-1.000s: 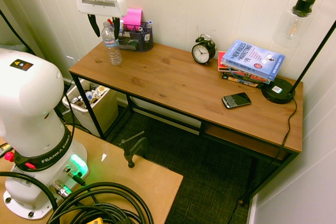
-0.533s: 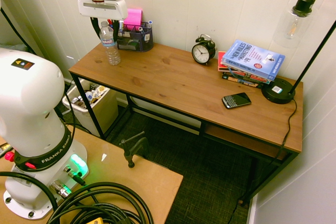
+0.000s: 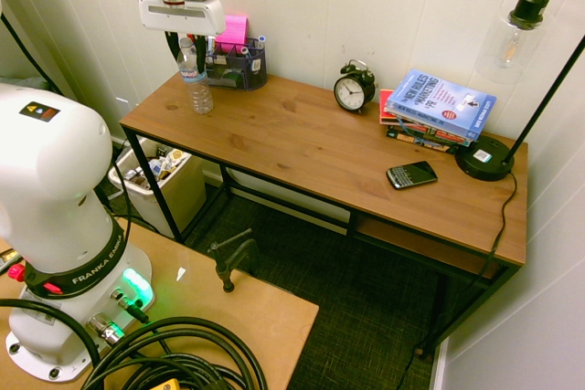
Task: Throw the bottle in the trash bin
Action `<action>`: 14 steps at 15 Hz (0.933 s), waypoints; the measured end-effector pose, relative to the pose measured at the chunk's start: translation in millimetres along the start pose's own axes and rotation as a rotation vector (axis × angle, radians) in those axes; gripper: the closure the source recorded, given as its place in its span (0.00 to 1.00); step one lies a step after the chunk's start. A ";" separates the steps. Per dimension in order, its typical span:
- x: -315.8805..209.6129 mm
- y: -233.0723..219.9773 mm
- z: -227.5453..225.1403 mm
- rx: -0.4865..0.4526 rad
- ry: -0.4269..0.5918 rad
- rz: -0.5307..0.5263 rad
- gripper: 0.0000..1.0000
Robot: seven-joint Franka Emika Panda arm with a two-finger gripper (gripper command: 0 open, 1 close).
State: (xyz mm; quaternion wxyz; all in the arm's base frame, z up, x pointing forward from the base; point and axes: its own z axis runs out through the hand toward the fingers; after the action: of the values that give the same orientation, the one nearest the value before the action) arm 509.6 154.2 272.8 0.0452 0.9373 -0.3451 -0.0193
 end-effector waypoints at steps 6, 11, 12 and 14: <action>-14.3 3.8 -54.2 0.052 0.056 -0.024 1.00; -54.6 -49.1 -113.0 0.076 0.083 -0.134 1.00; -63.0 -65.4 -118.9 0.080 0.085 -0.162 1.00; -80.6 -99.5 -122.2 0.083 0.075 -0.210 1.00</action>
State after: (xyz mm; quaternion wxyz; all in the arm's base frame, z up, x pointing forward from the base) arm 520.6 290.6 385.0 0.0172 0.9694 -0.2437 0.0255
